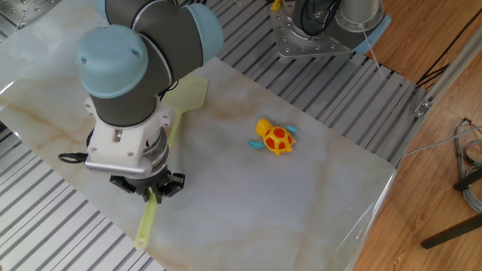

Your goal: Swat with a flyswatter

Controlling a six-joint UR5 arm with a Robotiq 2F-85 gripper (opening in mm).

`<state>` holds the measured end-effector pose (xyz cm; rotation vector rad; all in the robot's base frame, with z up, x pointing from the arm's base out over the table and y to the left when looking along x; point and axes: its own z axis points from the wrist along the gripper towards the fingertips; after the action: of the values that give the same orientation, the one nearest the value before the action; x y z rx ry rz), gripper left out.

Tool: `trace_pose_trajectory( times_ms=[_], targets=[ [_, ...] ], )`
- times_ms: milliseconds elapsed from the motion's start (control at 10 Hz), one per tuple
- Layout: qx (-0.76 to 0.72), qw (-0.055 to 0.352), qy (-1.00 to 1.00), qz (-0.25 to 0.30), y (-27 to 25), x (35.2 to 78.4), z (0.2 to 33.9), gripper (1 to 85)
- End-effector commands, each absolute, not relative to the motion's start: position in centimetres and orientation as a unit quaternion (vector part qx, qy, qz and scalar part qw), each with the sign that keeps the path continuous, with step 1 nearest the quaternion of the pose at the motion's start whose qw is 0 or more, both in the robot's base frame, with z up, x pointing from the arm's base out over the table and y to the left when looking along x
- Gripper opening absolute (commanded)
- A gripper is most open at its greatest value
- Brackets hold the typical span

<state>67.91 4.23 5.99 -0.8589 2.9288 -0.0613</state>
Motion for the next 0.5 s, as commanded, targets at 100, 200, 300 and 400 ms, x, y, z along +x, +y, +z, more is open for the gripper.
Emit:
trace_pose_trajectory(
  times_ms=[100,200,300,400],
  targets=[
    [-0.280,0.048,0.959,-0.016,3.0,66.1,6.5,1.3],
    [-0.281,0.064,0.958,-0.003,3.2,66.1,5.6,1.3],
    [-0.281,0.082,0.956,-0.003,3.1,66.2,4.6,1.3],
    [-0.264,0.079,0.961,0.002,3.2,65.7,3.8,1.3]
  ],
)
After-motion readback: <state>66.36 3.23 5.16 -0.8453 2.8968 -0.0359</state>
